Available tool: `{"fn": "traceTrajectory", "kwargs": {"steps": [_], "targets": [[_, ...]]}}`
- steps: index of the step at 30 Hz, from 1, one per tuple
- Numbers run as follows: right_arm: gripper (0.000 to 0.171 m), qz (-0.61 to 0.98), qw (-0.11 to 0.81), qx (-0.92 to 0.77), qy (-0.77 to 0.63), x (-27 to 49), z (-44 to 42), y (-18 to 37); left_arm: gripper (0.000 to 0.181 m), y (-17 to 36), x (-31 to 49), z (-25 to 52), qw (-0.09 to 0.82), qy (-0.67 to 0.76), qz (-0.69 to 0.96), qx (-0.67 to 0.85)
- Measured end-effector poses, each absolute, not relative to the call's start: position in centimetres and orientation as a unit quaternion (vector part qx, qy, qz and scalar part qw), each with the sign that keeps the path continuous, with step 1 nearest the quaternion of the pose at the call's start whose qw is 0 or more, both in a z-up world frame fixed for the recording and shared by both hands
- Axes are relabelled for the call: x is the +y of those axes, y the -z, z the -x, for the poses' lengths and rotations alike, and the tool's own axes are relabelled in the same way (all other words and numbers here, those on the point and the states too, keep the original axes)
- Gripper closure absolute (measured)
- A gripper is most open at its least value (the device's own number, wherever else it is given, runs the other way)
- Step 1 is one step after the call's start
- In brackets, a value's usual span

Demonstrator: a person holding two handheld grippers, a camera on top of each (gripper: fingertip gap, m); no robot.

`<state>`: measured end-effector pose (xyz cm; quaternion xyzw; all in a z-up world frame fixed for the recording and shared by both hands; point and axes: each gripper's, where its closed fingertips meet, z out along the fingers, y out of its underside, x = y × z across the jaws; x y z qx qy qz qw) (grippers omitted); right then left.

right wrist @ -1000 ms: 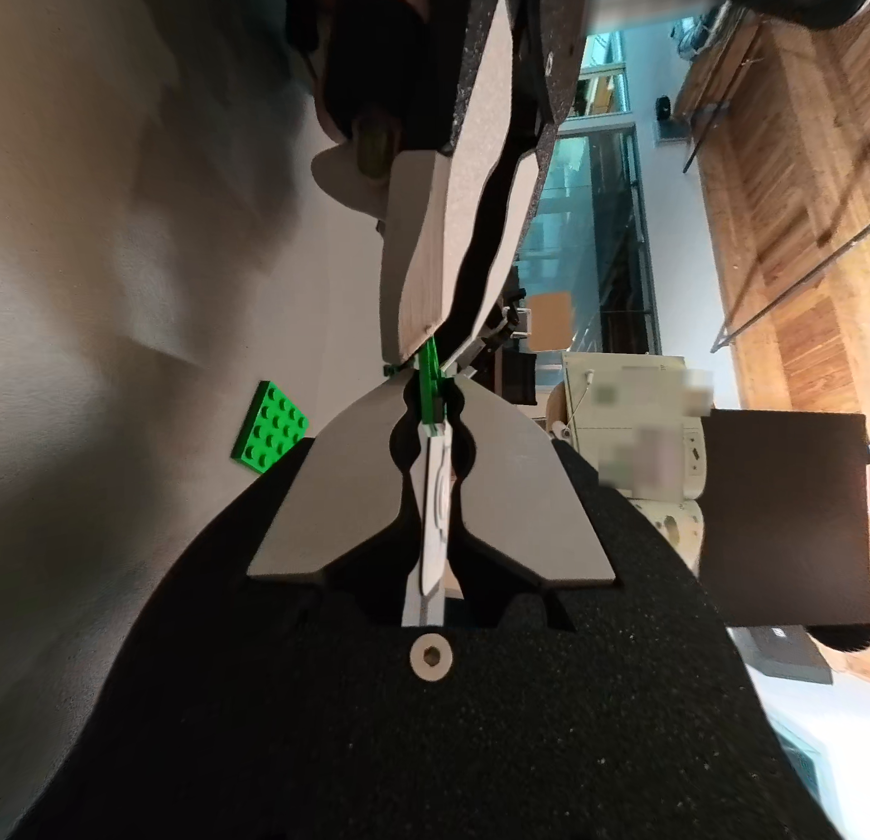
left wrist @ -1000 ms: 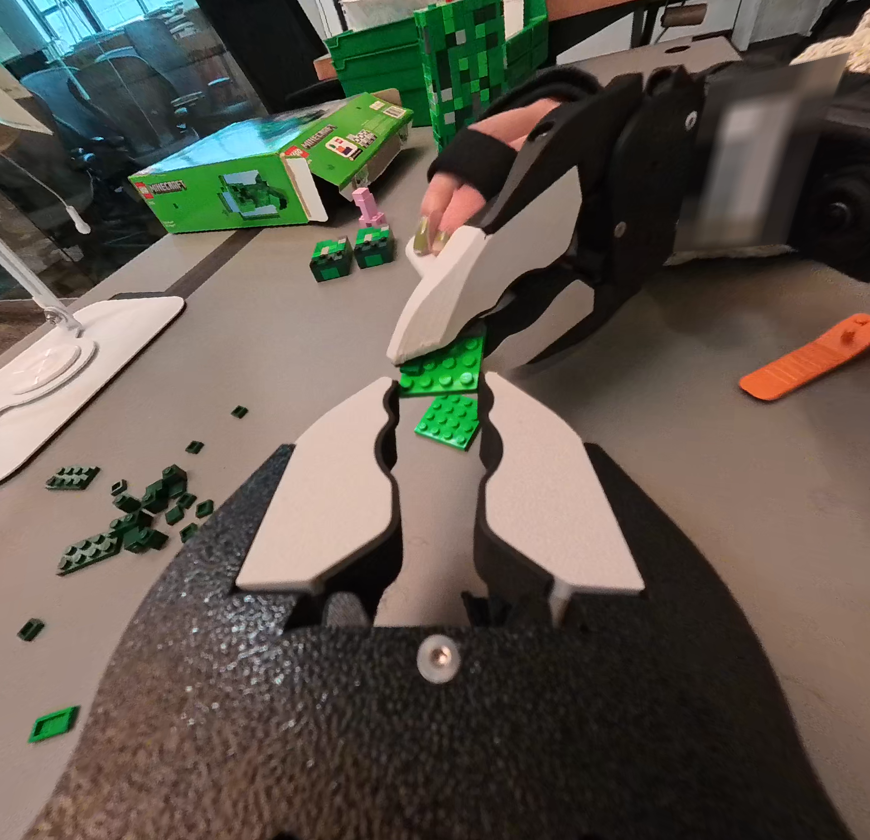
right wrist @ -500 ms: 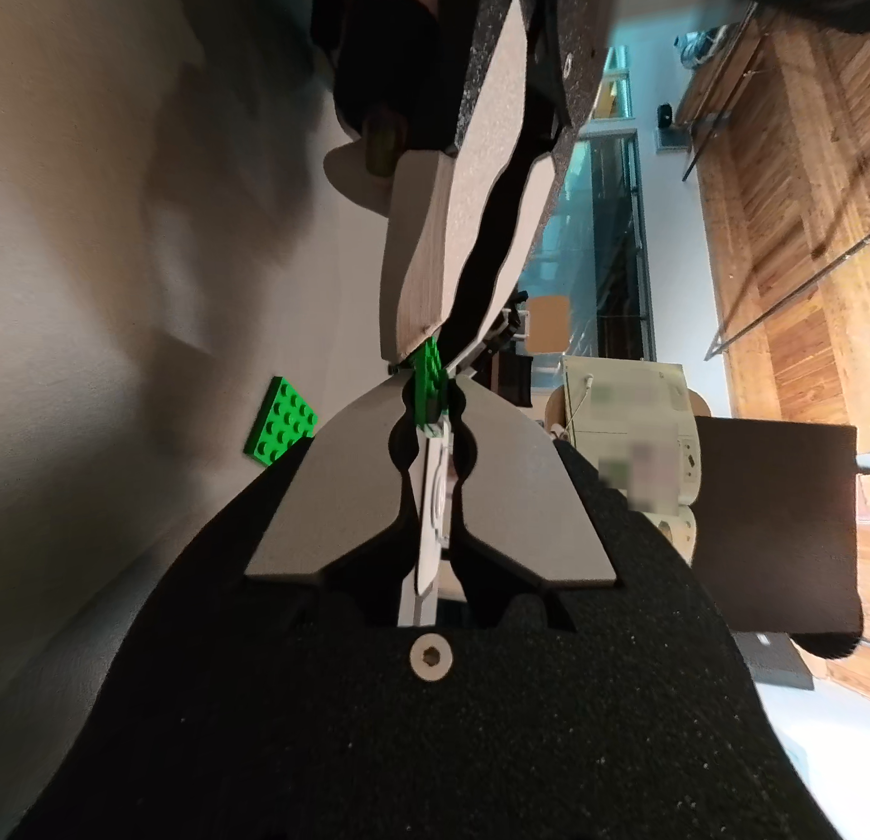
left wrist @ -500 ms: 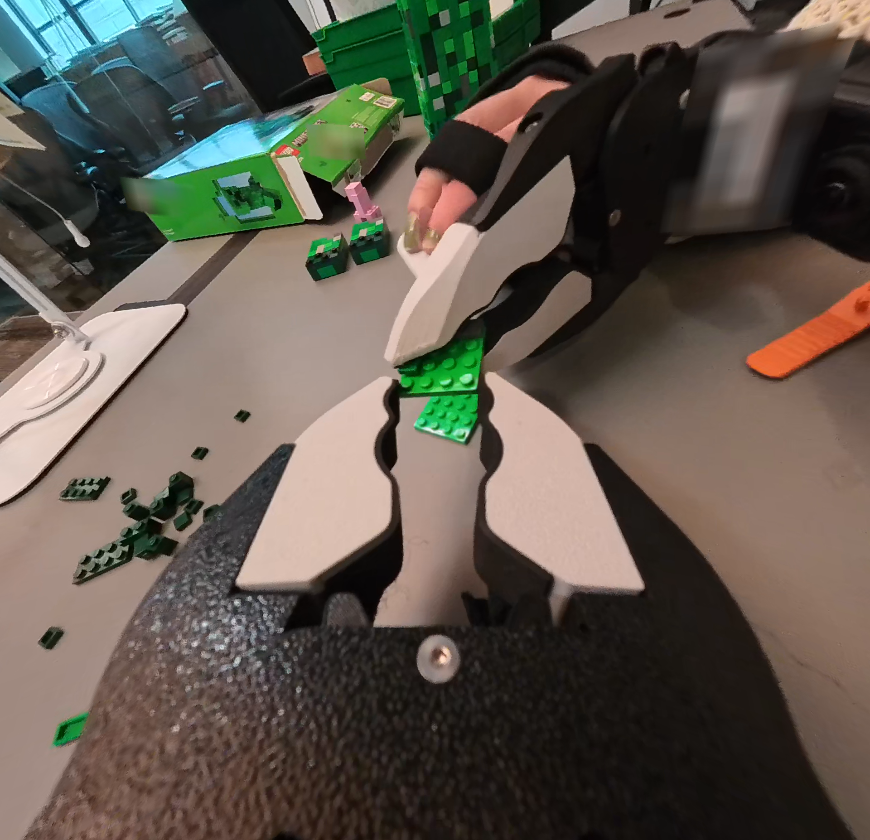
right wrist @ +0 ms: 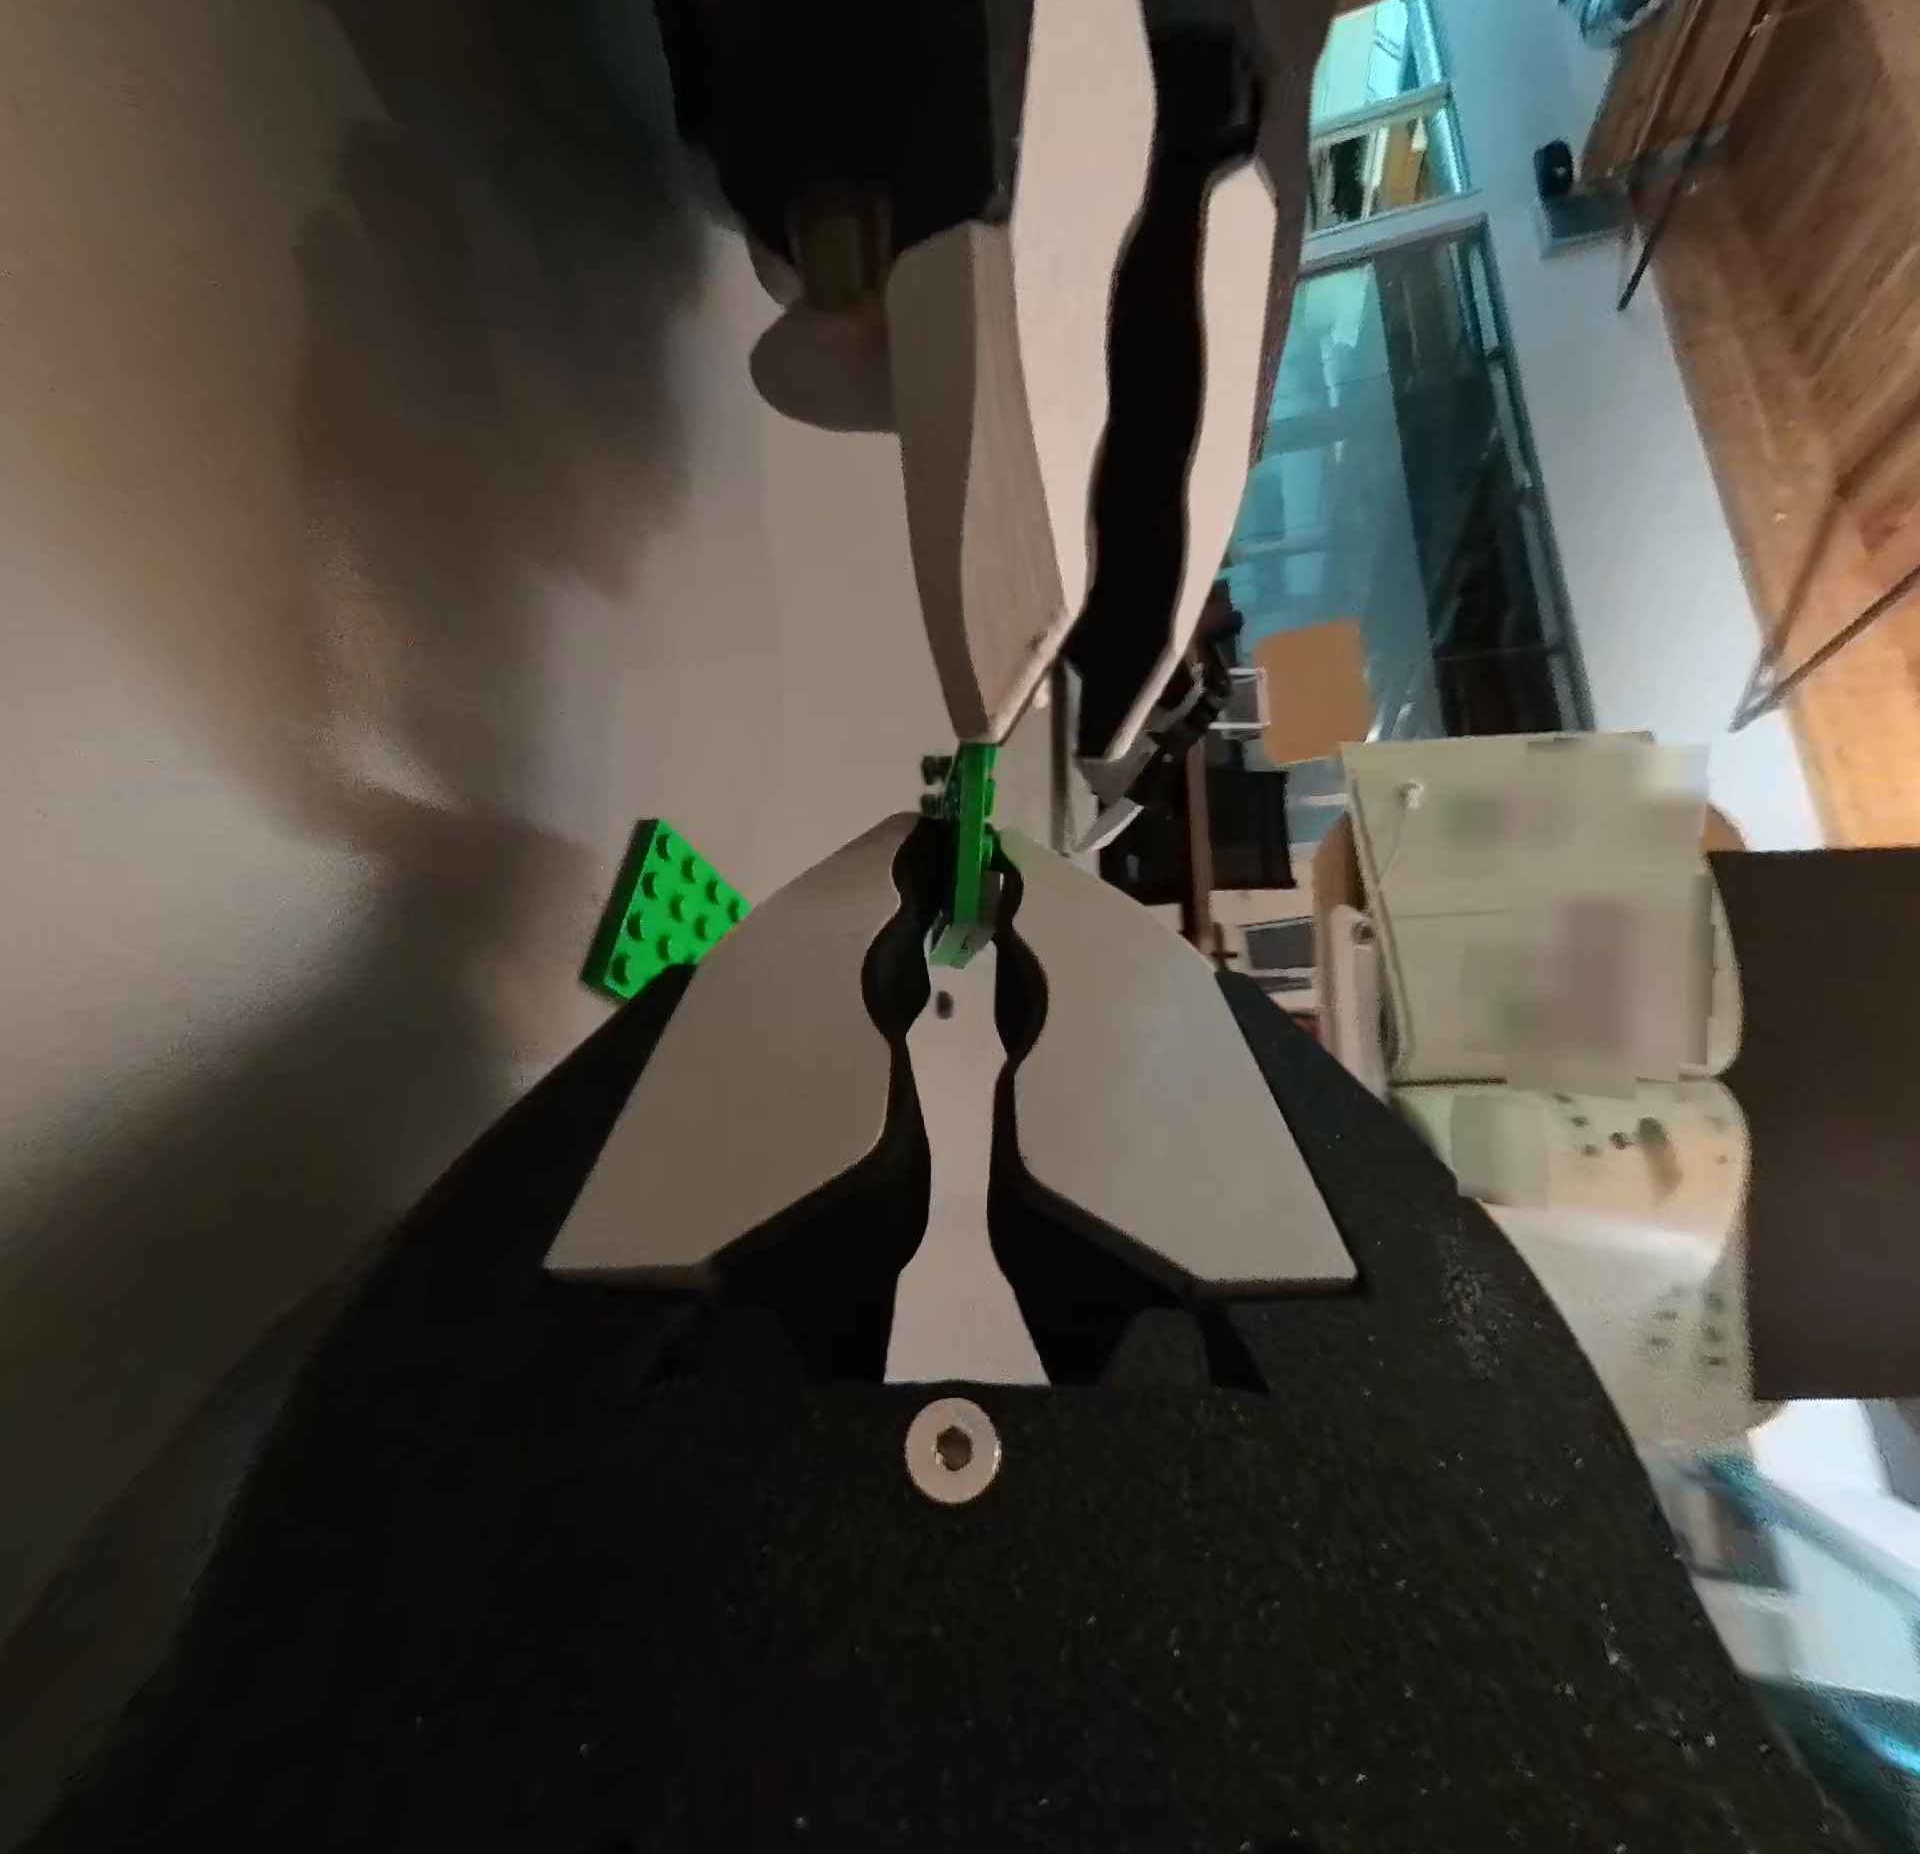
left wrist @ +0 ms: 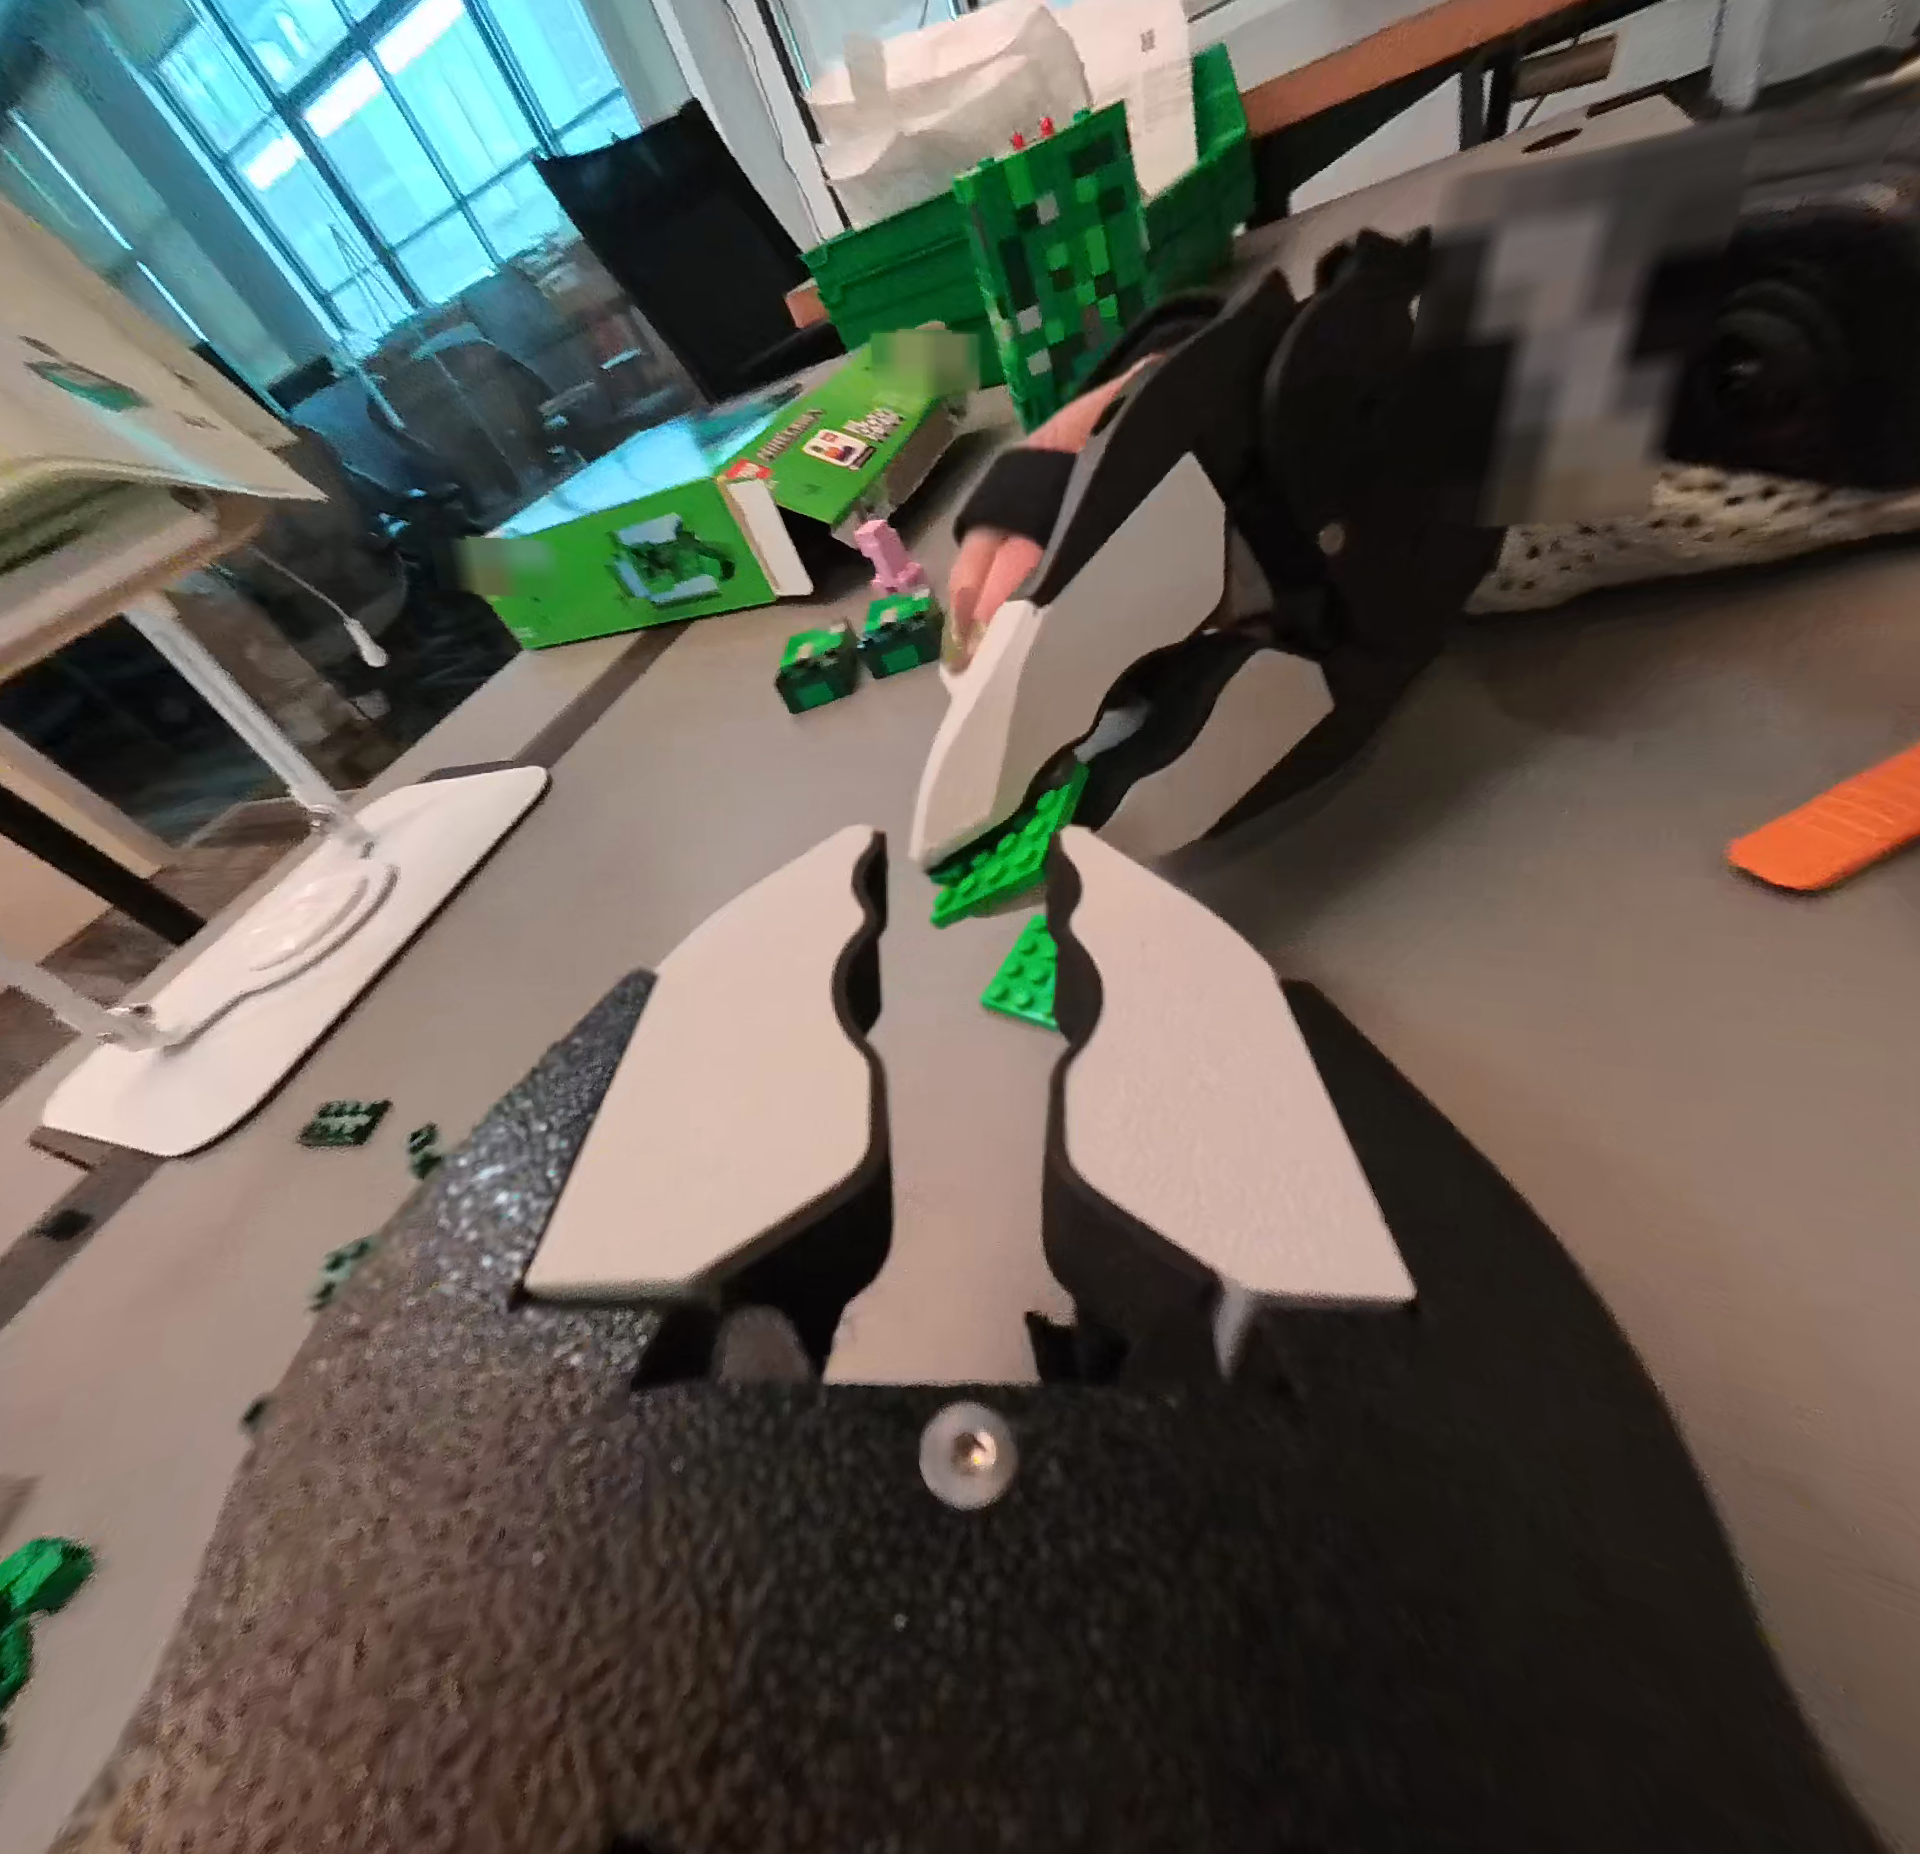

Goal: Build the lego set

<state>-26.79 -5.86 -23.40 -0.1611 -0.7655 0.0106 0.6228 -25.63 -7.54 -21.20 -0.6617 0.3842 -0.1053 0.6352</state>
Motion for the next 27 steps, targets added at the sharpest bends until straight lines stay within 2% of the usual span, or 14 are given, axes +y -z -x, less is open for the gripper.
{"fn": "traceTrajectory", "kwargs": {"steps": [8,13,18,20,22,24,27], "targets": [[0.164,0.259,0.595,-0.724,-0.235,-6.5,26.5,21.5,0.152,21.0,-7.4,26.6,0.644,0.09,0.652,0.39],[0.164,0.27,0.54,-0.693,-0.394,-8.2,25.7,20.0,0.154,20.6,-7.9,25.9,0.658,0.105,0.633,0.395],[0.164,0.261,0.531,-0.682,-0.431,-8.9,25.6,19.6,0.164,20.1,-8.6,24.8,0.674,0.106,0.607,0.408],[0.164,0.262,0.539,-0.681,-0.421,-8.7,25.7,19.6,0.163,20.2,-8.5,24.8,0.672,0.116,0.612,0.401],[0.164,0.259,0.587,-0.677,-0.362,-7.6,25.9,19.2,0.159,20.2,-8.5,24.9,0.665,0.141,0.624,0.386],[0.164,0.229,0.663,-0.674,-0.233,-6.2,26.0,18.5,0.149,20.1,-8.3,25.0,0.655,0.179,0.641,0.357],[0.164,0.152,0.712,-0.685,-0.031,-5.8,26.5,19.0,0.136,19.8,-8.0,25.0,0.643,0.229,0.659,0.316]]}}
